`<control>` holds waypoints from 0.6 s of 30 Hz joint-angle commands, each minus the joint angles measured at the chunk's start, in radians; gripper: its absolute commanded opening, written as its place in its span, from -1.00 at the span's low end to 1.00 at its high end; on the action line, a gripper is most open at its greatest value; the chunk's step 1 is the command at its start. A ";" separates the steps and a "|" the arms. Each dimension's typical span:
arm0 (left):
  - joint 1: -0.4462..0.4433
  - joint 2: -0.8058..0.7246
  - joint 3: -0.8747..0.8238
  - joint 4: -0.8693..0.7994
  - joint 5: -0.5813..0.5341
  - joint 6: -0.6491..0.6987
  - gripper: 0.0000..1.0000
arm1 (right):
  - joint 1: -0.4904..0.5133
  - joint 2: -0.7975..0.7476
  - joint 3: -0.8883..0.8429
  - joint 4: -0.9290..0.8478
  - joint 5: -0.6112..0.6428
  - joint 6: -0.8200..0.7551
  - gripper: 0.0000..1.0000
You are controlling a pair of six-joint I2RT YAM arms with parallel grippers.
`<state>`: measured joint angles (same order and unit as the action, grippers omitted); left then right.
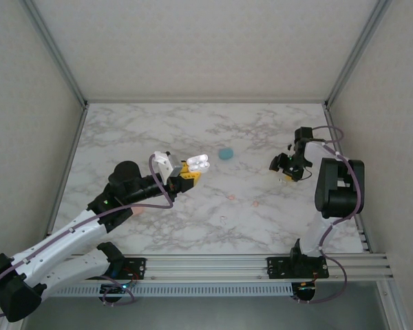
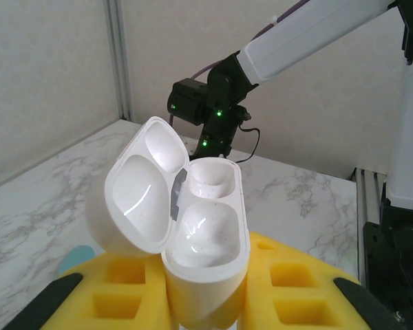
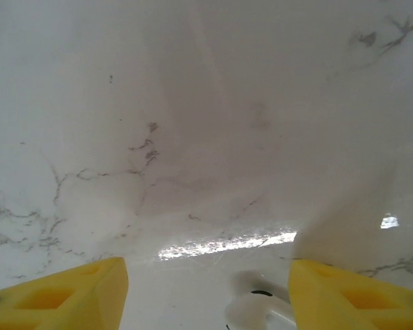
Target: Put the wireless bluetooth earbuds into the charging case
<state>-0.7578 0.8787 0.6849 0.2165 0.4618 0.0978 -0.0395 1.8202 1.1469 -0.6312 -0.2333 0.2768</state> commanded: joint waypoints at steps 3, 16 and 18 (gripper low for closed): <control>-0.008 -0.014 0.005 -0.016 -0.009 0.004 -0.69 | -0.003 -0.011 -0.012 -0.021 -0.016 0.011 0.21; -0.008 -0.014 0.007 -0.011 -0.006 0.009 -0.69 | 0.020 -0.088 -0.079 -0.073 -0.016 0.013 0.19; -0.008 -0.014 0.005 -0.011 -0.005 0.007 -0.69 | 0.030 -0.091 -0.081 -0.079 -0.030 0.013 0.19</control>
<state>-0.7578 0.8783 0.6849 0.1970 0.4614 0.0986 -0.0269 1.7653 1.0840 -0.6765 -0.2379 0.2802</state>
